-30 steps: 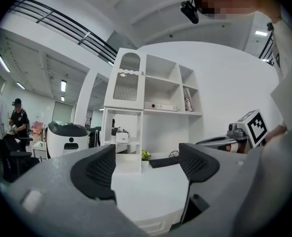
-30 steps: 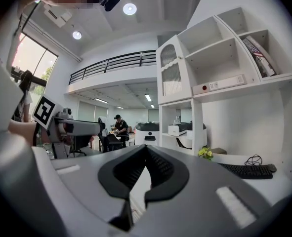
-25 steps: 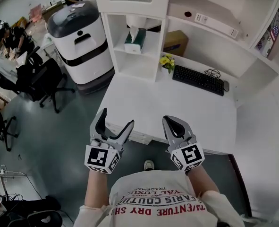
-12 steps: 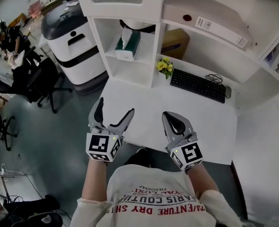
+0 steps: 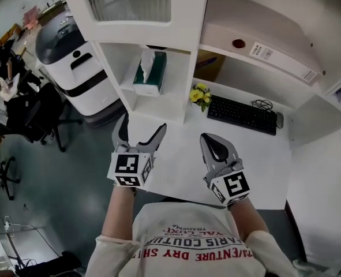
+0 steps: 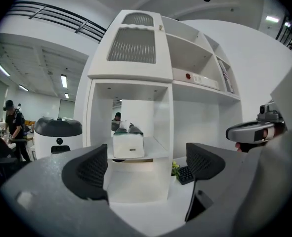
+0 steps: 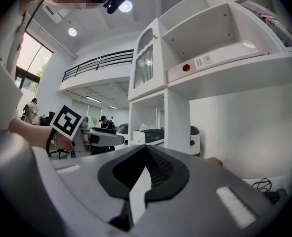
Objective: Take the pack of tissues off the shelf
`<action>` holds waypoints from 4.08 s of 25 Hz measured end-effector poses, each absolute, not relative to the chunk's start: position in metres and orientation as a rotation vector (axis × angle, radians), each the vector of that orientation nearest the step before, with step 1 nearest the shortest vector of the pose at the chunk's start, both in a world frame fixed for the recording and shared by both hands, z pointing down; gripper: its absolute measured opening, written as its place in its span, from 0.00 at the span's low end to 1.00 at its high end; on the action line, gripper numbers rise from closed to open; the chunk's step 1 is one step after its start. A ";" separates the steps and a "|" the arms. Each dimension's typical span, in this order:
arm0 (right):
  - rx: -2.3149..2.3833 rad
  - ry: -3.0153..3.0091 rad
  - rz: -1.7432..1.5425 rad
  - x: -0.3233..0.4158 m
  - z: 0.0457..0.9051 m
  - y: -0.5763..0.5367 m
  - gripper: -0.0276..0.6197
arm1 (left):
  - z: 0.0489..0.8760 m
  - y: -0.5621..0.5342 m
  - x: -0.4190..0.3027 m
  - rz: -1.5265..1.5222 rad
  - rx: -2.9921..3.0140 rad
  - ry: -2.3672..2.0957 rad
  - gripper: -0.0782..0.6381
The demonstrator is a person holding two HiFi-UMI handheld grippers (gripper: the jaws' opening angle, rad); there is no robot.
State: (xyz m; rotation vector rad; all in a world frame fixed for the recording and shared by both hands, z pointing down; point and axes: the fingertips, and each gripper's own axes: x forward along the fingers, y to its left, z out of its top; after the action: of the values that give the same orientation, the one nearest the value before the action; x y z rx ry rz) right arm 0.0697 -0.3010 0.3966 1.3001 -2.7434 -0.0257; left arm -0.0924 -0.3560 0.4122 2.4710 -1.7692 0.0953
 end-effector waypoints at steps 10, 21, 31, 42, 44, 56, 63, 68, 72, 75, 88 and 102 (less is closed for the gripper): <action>1.365 -2.697 -0.006 0.057 0.410 -0.366 0.05 | 0.423 -0.446 -0.104 0.137 2.447 -1.786 0.81; 1.398 -2.628 0.015 0.059 0.427 -0.400 0.05 | 0.430 -0.508 -0.099 0.130 2.379 -1.847 0.81; 1.455 -2.585 0.038 0.075 0.433 -0.409 0.05 | 0.440 -0.530 -0.101 0.160 2.323 -1.909 0.80; 1.476 -2.567 0.049 0.080 0.435 -0.401 0.05 | 0.436 -0.523 -0.102 0.203 2.387 -1.881 0.72; 1.476 -2.569 0.041 0.080 0.433 -0.398 0.05 | 0.434 -0.518 -0.103 0.193 2.388 -1.873 0.72; 1.451 -2.606 0.028 0.075 0.425 -0.363 0.05 | 0.397 -0.451 -0.106 0.163 2.516 -1.858 0.72; 1.426 -2.625 0.032 0.077 0.422 -0.333 0.05 | 0.383 -0.391 -0.102 0.128 2.560 -1.815 0.72; 1.409 -2.641 0.035 0.083 0.419 -0.312 0.05 | 0.383 -0.349 -0.092 0.105 2.589 -1.754 0.72; 1.422 -2.650 -0.053 0.086 0.408 -0.298 0.05 | 0.388 -0.327 -0.083 0.082 2.597 -1.704 0.72; 1.413 -2.660 -0.102 0.088 0.400 -0.286 0.05 | 0.389 -0.311 -0.076 0.076 2.621 -1.668 0.72; 1.401 -2.747 -0.125 0.102 0.379 -0.264 0.05 | 0.393 -0.278 -0.035 0.159 2.758 -1.512 0.72; 1.385 -2.736 -0.134 0.106 0.378 -0.267 0.05 | 0.396 -0.281 -0.023 0.196 2.772 -1.483 0.72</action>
State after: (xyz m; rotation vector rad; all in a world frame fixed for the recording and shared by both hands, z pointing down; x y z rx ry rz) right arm 0.1065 -0.2673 0.3784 1.3850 -2.7357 -0.1344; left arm -0.0231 -0.2810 0.3960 2.7725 -1.4830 0.1957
